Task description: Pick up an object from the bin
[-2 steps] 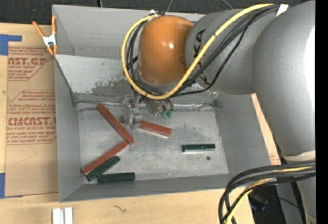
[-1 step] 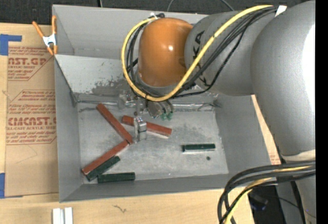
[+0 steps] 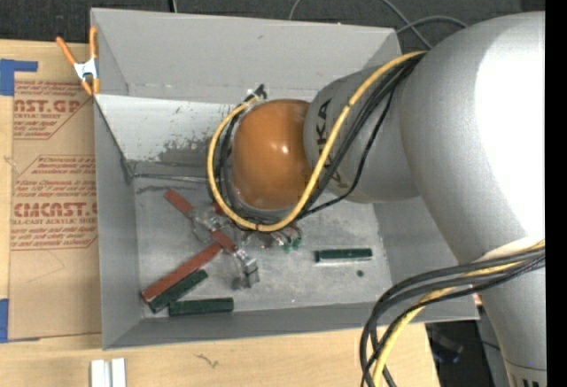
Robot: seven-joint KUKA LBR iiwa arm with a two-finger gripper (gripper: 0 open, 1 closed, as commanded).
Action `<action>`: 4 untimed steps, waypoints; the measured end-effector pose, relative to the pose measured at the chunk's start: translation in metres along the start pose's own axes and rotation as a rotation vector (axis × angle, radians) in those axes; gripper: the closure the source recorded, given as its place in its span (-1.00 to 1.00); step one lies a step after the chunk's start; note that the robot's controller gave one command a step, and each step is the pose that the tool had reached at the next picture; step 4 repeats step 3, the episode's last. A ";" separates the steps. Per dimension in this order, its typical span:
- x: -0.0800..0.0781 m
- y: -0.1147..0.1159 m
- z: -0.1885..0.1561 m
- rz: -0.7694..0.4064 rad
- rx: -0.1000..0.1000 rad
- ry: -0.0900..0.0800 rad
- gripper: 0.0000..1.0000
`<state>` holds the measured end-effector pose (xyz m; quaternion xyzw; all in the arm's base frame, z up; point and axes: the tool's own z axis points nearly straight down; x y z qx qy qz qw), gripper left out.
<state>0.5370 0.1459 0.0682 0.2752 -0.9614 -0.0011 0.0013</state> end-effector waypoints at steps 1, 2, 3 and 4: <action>-0.001 -0.001 -0.002 0.004 0.000 -0.002 1.00; -0.022 0.012 -0.146 -0.004 0.004 -0.010 1.00; -0.052 -0.010 -0.226 -0.142 0.005 -0.009 1.00; -0.052 -0.010 -0.226 -0.142 0.005 -0.009 1.00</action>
Offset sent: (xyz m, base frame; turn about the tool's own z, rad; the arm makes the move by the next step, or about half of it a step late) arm 0.0000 0.0000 0.0000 0.0000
